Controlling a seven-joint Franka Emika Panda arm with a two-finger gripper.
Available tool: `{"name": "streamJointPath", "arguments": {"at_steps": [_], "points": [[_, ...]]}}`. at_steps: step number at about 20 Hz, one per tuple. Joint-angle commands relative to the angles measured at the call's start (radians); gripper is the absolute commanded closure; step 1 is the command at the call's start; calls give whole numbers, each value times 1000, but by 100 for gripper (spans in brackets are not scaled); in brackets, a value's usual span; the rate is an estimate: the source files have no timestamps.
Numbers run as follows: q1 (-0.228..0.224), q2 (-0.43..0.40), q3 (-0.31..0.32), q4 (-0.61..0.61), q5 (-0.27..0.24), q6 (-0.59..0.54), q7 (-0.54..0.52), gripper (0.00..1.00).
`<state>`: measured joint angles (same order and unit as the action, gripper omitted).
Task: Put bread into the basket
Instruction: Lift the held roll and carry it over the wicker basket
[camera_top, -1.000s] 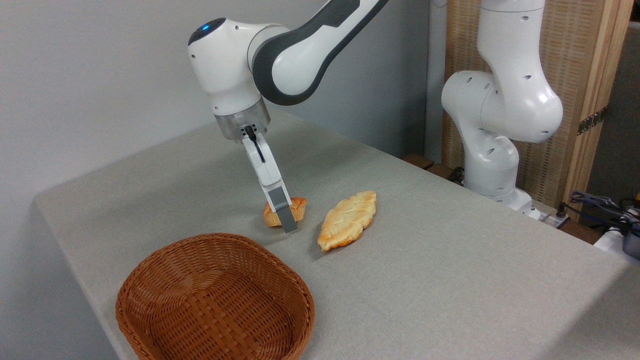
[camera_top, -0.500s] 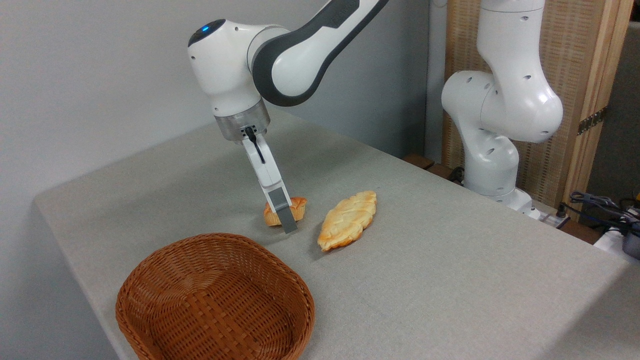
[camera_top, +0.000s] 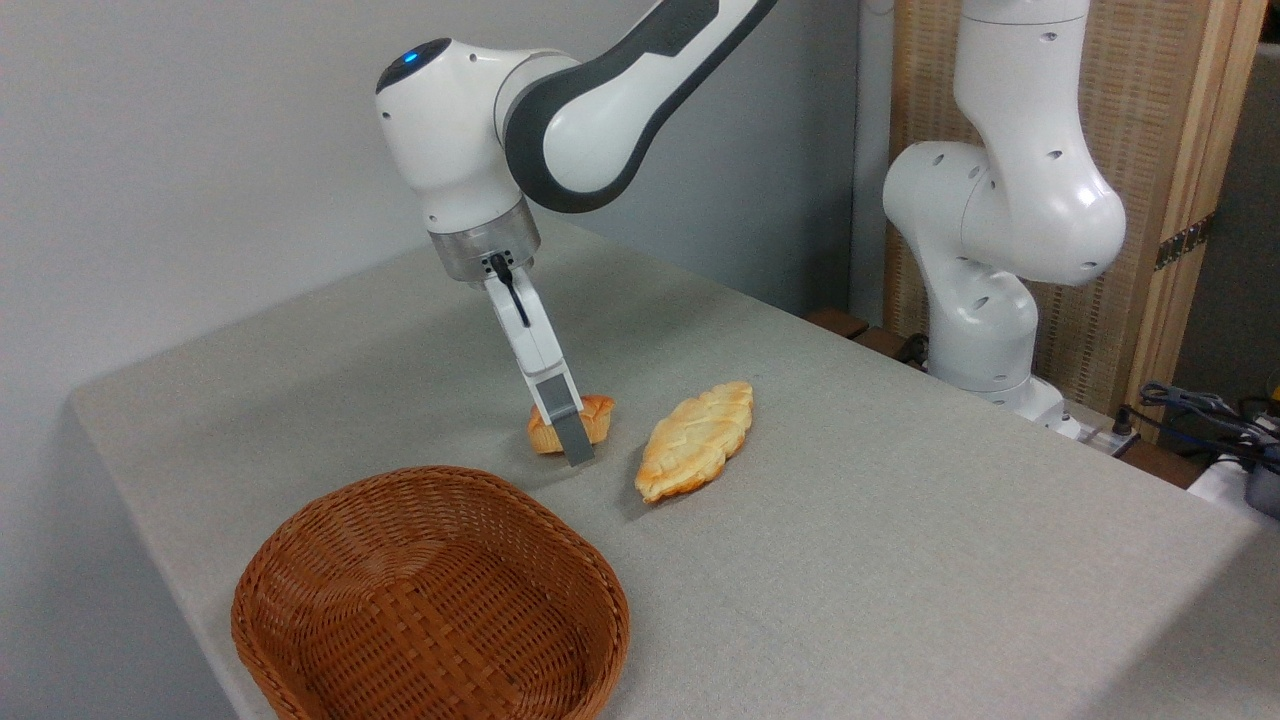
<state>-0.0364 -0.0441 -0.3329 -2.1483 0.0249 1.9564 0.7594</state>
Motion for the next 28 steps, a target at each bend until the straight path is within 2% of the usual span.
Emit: {"name": "streamJointPath", "arguments": {"at_steps": [1,9,14,16,19,22,24,25,26,27,28], "points": [[1,9,0,-4,6,12,5,86],[1,6,5,17,6,0,6,86],[9,9,20,128,3,-138,18,86],[9,9,50,166,-5,-152,18,86],[9,10,93,252,-42,-159,20,85],[9,41,144,358,-69,-157,20,83],[9,70,170,418,-76,-142,21,81],[9,91,172,436,-66,-120,23,75],[9,110,169,439,-47,-58,32,65],[9,116,167,438,-21,23,34,64],[9,124,167,436,-11,56,34,63]]}}
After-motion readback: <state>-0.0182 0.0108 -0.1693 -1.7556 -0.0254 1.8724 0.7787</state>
